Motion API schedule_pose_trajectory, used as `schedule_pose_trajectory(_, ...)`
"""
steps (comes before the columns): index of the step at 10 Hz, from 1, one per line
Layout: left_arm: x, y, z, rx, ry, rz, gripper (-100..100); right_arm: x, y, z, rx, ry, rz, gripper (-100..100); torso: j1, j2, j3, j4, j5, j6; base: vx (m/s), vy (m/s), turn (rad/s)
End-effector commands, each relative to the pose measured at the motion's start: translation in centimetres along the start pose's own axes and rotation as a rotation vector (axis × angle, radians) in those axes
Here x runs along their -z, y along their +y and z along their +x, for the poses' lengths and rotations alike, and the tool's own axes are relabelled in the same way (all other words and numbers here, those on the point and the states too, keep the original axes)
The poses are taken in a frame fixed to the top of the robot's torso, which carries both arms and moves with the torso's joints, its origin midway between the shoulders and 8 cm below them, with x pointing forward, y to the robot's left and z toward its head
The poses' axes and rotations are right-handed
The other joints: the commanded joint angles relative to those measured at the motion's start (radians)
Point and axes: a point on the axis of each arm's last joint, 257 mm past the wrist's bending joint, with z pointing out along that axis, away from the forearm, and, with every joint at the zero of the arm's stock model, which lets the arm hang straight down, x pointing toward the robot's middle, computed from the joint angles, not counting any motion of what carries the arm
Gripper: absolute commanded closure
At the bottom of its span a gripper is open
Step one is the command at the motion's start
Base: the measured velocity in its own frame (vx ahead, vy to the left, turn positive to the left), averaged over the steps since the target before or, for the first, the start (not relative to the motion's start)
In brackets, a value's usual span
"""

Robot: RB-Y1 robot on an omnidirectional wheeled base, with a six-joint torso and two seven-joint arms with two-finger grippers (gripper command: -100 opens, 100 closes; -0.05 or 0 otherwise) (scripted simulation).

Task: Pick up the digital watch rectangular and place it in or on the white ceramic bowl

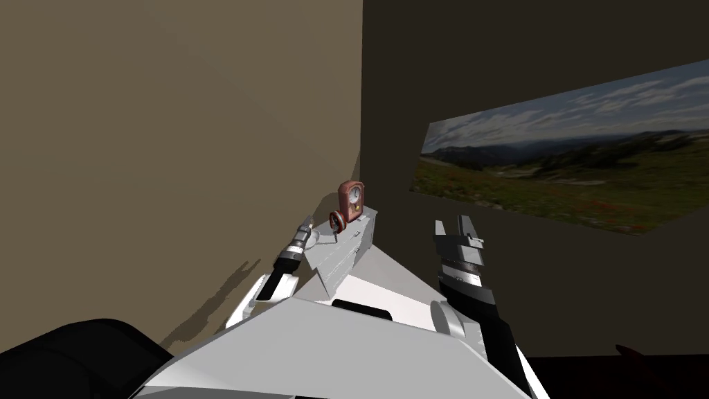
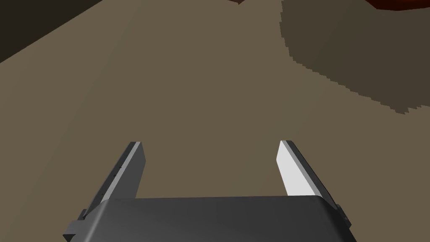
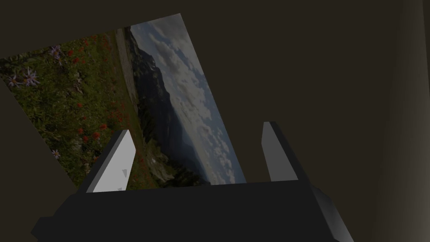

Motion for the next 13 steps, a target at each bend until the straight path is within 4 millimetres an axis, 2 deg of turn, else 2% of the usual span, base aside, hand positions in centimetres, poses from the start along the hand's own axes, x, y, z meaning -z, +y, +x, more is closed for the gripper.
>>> schedule_pose_trajectory(1,0.2,2.0,-0.2,-0.030,0.011,-0.057,-100,0.0,0.0,0.0,0.000,0.000,0.000,0,0.000,0.000,0.000,0.000,0.000,0.000,0.043,-0.092,-0.012)
schedule_pose_trajectory(6,1.2,7.6,-0.9,-0.115,0.041,-0.209,-100,0.0,0.0,0.0,0.000,0.000,0.000,0,0.001,-0.001,0.000,0.000,0.000,0.000,0.064,-0.108,-0.011)
schedule_pose_trajectory(13,3.0,14.1,-2.9,-0.239,0.081,-0.390,-100,0.0,0.0,0.0,0.000,0.000,0.000,0,0.002,0.001,0.000,0.000,0.000,0.000,0.051,-0.086,-0.009)
